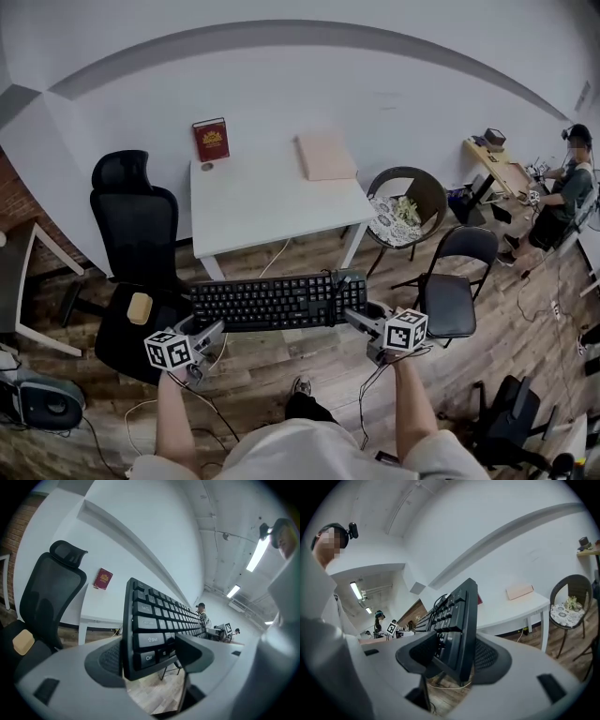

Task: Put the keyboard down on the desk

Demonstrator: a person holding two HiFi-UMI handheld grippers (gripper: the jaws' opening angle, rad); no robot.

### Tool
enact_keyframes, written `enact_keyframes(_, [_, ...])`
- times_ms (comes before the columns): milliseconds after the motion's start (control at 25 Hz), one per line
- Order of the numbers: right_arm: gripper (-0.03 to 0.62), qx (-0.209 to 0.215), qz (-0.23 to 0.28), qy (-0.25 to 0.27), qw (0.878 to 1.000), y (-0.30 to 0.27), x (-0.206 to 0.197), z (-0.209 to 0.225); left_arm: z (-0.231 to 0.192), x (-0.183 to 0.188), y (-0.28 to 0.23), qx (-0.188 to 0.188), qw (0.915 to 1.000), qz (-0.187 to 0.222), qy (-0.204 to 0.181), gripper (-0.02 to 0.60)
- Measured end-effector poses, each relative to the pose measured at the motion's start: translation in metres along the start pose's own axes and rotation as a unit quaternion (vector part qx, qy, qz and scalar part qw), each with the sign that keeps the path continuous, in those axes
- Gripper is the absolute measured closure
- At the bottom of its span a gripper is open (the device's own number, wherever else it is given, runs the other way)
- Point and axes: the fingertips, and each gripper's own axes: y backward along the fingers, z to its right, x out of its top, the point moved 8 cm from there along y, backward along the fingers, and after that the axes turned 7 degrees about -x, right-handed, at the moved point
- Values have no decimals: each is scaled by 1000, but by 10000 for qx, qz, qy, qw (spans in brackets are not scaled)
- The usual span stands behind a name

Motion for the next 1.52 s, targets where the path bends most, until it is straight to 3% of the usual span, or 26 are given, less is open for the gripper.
enact_keyframes(360, [384,220,38,160,9996,-32,69,81,-5,50,-80,144,9996,226,-80,252])
enact_keyframes(720, [385,301,116,189,9993,-60,104,116,-21,85,-118,169,9994,265,-119,252])
enact_keyframes(1160, [385,234,26,191,9995,-126,142,156,-84,126,-168,111,9996,248,20,253])
enact_keyframes(1520, [385,79,-50,246,9997,-206,195,188,-156,191,-215,4,9998,171,78,253])
